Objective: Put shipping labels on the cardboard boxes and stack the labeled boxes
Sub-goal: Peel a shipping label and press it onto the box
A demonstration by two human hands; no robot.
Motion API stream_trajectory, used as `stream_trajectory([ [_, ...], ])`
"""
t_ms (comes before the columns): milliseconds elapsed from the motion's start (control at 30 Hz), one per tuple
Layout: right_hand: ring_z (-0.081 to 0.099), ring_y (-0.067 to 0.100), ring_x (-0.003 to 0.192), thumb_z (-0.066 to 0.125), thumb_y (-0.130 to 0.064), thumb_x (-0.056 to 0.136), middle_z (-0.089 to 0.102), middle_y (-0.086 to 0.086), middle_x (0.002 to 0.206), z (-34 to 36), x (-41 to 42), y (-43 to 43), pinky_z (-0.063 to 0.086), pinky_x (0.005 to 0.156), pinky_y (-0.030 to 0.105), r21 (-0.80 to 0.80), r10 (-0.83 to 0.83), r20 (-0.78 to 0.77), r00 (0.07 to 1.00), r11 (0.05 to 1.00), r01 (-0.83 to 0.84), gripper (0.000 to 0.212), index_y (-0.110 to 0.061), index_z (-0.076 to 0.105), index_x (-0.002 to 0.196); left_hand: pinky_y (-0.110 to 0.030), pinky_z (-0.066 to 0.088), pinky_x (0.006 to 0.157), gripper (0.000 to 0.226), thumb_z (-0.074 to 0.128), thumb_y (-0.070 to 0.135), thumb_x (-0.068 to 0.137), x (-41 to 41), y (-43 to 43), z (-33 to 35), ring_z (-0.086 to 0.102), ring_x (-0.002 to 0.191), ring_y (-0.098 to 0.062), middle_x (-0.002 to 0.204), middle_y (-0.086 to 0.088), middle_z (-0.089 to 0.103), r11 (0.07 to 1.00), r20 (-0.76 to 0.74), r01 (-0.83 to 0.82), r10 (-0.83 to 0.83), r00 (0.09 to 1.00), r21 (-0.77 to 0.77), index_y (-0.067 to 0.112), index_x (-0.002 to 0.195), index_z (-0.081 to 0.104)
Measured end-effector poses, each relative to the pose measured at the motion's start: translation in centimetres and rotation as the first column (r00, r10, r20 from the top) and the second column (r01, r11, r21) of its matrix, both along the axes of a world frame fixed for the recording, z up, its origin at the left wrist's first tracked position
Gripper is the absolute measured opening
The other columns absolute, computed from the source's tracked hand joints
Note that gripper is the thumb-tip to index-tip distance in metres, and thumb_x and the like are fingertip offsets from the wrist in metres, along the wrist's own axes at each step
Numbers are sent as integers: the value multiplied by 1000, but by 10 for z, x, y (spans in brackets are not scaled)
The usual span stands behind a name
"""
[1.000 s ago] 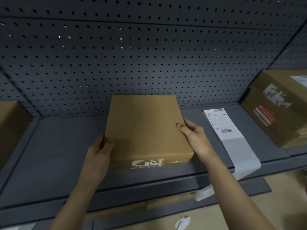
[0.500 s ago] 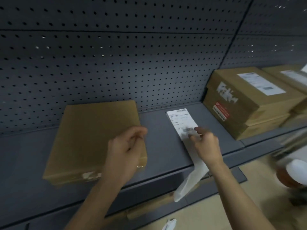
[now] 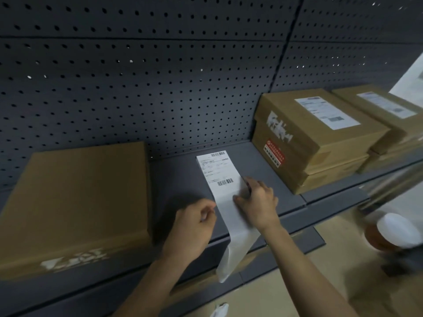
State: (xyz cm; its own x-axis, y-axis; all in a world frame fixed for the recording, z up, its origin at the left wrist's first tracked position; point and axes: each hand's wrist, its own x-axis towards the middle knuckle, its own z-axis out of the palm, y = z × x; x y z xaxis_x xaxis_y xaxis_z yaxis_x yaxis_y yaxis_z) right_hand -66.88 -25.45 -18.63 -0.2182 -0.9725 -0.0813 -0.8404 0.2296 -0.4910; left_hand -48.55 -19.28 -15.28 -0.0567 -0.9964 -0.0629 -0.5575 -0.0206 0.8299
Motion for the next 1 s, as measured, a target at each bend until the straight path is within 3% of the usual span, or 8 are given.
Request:
stream_trajectory([
  [233, 58, 29, 114, 74, -29, 81, 64, -2, 109, 0, -10, -4, 45, 98, 47, -44, -21, 100, 995, 999, 26, 64, -34, 50, 140, 2, 41, 57, 20, 56, 20, 97, -6, -7, -13, 58, 81, 6, 95, 13, 65, 997, -5, -57, 57, 998, 50, 22, 114, 66],
  [500, 60, 34, 111, 70, -28, 87, 69, 6, 112, -7, -11, -8, 48, 96, 47, 23, 7, 83, 997, 1000, -9, 56, -28, 51, 139, -1, 41, 58, 21, 58, 18, 95, -9, -11, -19, 61, 82, 4, 96, 9, 68, 994, -5, -76, 77, 997, 75, 22, 114, 66],
  [600, 60, 34, 102, 71, -32, 86, 64, 3, 98, -9, -10, -7, 46, 86, 41, 49, 13, 63, 998, 999, -17, 25, -23, 59, 105, -3, 40, 59, 20, 57, 18, 96, -9, -11, -19, 60, 82, 4, 98, 10, 67, 994, -8, -66, 67, 998, 85, 23, 114, 65],
  [633, 59, 34, 102, 72, -35, 85, 63, 3, 98, -10, -9, -6, 45, 85, 40, 54, 9, 56, 998, 998, -12, 23, -22, 57, 97, -4, 39, 60, 20, 57, 18, 96, -9, -10, -19, 60, 83, 3, 99, 9, 67, 994, -11, -63, 65, 998, 86, 23, 114, 65],
  [833, 50, 34, 121, 77, -47, 78, 56, 7, 129, -9, -7, 4, 41, 100, 46, 70, -2, 61, 998, 998, -3, 52, -21, 60, 119, 0, 40, 55, 15, 60, 20, 95, -7, -11, -25, 62, 79, 1, 96, 9, 68, 991, 6, -111, 111, 994, 71, 20, 107, 67],
  [1000, 44, 33, 126, 76, -53, 76, 52, 5, 136, -10, -5, 20, 36, 102, 47, 81, -2, 46, 999, 997, -2, 58, -26, 58, 124, 0, 40, 49, 16, 66, 30, 91, -10, -14, -27, 56, 67, 1, 90, 6, 65, 987, 67, -150, 146, 987, 64, 17, 97, 62],
])
